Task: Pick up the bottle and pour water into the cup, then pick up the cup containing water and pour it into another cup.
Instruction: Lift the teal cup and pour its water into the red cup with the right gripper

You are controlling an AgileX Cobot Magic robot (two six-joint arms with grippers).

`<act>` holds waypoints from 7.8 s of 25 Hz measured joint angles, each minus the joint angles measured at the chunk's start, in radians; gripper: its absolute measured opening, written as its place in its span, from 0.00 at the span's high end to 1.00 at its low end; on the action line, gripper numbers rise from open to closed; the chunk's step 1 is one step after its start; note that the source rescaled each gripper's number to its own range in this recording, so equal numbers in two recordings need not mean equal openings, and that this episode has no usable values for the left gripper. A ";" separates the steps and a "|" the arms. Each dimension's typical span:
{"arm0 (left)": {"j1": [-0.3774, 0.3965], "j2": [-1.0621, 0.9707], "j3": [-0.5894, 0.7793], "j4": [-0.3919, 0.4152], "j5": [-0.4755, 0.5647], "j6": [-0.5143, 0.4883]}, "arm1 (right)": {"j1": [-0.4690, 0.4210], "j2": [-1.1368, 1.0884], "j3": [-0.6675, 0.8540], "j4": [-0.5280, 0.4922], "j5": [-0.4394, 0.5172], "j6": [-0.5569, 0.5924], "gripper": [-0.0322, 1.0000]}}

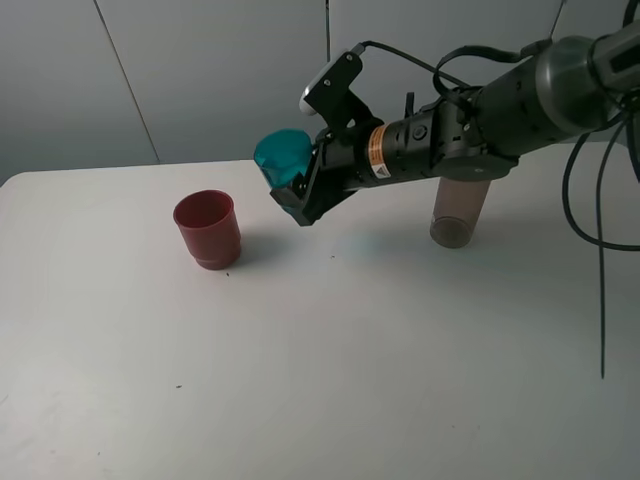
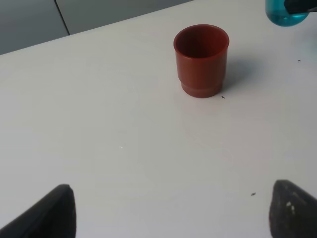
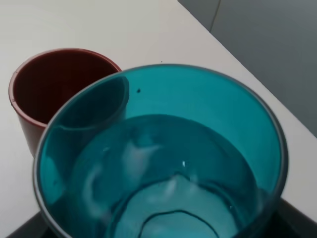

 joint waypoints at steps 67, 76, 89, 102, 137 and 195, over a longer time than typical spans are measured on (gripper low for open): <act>0.000 0.000 0.000 0.002 0.000 0.004 | 0.214 0.112 -0.303 -0.279 0.495 0.073 0.81; 0.000 0.000 0.000 0.002 0.000 0.002 | 0.245 0.161 -0.362 -0.409 0.581 0.175 0.81; 0.000 0.000 0.000 0.002 0.000 0.002 | 0.259 0.180 -0.377 -0.576 0.661 0.203 0.82; 0.000 0.000 0.000 0.002 0.000 0.002 | 0.259 0.180 -0.377 -0.733 0.695 0.307 0.82; 0.000 0.000 0.000 0.002 0.000 0.002 | 0.259 0.180 -0.377 -0.735 0.714 0.009 0.82; 0.000 0.000 0.000 0.002 0.000 0.002 | 0.303 0.230 -0.472 -0.749 0.752 -0.322 0.82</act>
